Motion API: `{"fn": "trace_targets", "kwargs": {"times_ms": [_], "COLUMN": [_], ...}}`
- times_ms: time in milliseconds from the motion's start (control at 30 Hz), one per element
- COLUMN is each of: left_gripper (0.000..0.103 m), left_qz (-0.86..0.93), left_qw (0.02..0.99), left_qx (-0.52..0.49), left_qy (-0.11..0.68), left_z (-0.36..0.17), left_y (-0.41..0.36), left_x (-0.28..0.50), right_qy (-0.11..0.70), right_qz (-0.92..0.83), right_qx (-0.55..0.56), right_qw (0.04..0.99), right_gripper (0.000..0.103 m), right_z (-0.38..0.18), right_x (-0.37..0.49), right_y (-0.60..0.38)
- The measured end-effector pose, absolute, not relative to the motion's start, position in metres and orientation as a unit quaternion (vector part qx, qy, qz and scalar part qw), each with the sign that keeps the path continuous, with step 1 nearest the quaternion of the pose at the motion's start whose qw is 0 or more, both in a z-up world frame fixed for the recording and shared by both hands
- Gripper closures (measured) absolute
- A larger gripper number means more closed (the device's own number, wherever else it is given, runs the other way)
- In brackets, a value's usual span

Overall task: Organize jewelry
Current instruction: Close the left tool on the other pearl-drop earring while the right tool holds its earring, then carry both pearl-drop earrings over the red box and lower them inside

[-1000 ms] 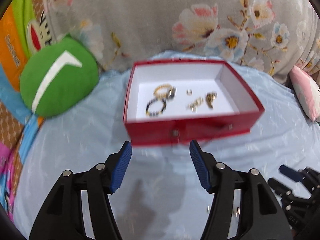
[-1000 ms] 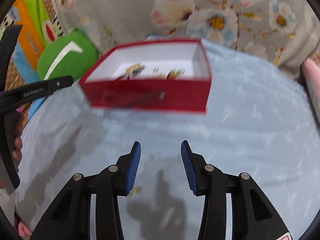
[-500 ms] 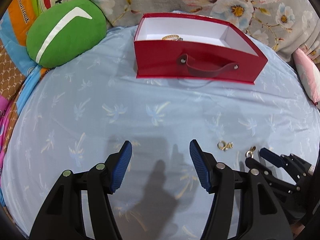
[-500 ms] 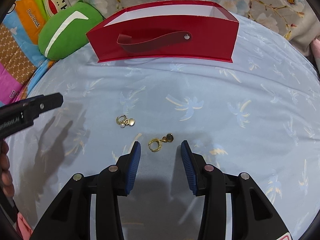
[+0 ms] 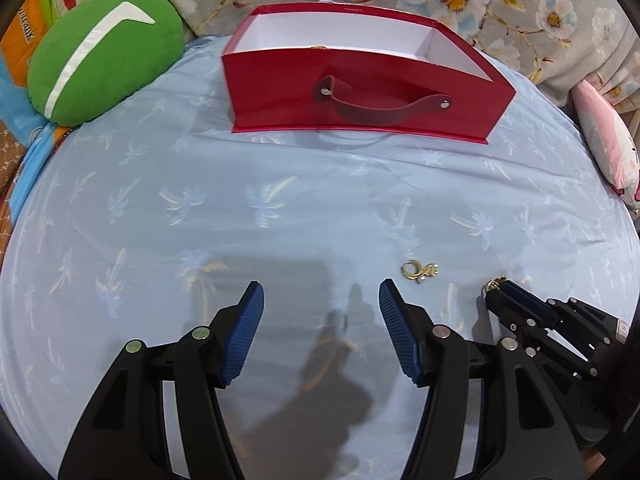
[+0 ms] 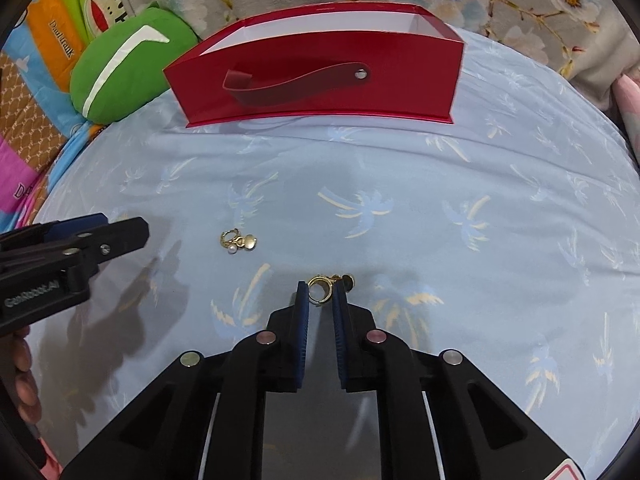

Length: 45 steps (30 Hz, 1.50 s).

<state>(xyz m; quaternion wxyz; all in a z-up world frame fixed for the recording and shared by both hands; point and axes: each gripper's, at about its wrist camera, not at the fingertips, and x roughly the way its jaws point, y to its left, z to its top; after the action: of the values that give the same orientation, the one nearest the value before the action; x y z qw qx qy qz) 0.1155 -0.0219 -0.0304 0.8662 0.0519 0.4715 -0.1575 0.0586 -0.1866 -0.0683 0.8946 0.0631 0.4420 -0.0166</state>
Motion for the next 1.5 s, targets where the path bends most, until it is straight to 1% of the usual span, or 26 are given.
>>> {"fn": "trace_targets", "kwargs": {"times_ms": [433,567,633,667,700,733,767,800,967,1167,1500], "left_gripper": [0.045,0.048,0.053,0.060,0.070,0.075,0.082,0.084,0.088,0.088,0.088], "left_qz": [-0.197,-0.193,-0.191,-0.192,-0.193,-0.196,-0.202,-0.205,-0.214,-0.217,-0.216], "left_qw": [0.847,0.850,0.852,0.852,0.852,0.851,0.849,0.847,0.847,0.856,0.876], "left_qx": [0.070,0.080,0.084,0.084,0.084,0.084,0.081,0.079,0.077,0.072,0.044], "left_qy": [0.489,0.484,0.481,0.479,0.479,0.480,0.482,0.484,0.481,0.464,0.429], "left_z": [-0.055,-0.058,-0.058,-0.058,-0.057,-0.057,-0.056,-0.056,-0.053,-0.034,0.009], "left_y": [-0.084,-0.091,-0.093,-0.093,-0.093,-0.094,-0.094,-0.094,-0.095,-0.090,-0.068], "left_x": [0.121,0.122,0.121,0.120,0.120,0.119,0.119,0.119,0.110,0.101,0.096], "right_qy": [0.434,0.433,0.432,0.432,0.432,0.432,0.432,0.431,0.427,0.414,0.373], "right_qz": [-0.037,-0.037,-0.037,-0.038,-0.038,-0.038,-0.038,-0.037,-0.036,-0.030,-0.008], "right_qx": [0.094,0.099,0.101,0.101,0.102,0.103,0.104,0.105,0.106,0.107,0.103], "right_qw": [0.895,0.895,0.895,0.895,0.895,0.895,0.895,0.895,0.897,0.904,0.922], "right_gripper": [0.092,0.092,0.092,0.092,0.092,0.092,0.092,0.092,0.092,0.092,0.092], "right_z": [-0.055,-0.055,-0.055,-0.055,-0.056,-0.056,-0.056,-0.056,-0.053,-0.041,0.000], "right_x": [0.032,0.029,0.028,0.027,0.027,0.027,0.027,0.026,0.024,0.021,0.021], "right_y": [-0.216,-0.219,-0.220,-0.221,-0.221,-0.221,-0.221,-0.222,-0.221,-0.219,-0.209]}}
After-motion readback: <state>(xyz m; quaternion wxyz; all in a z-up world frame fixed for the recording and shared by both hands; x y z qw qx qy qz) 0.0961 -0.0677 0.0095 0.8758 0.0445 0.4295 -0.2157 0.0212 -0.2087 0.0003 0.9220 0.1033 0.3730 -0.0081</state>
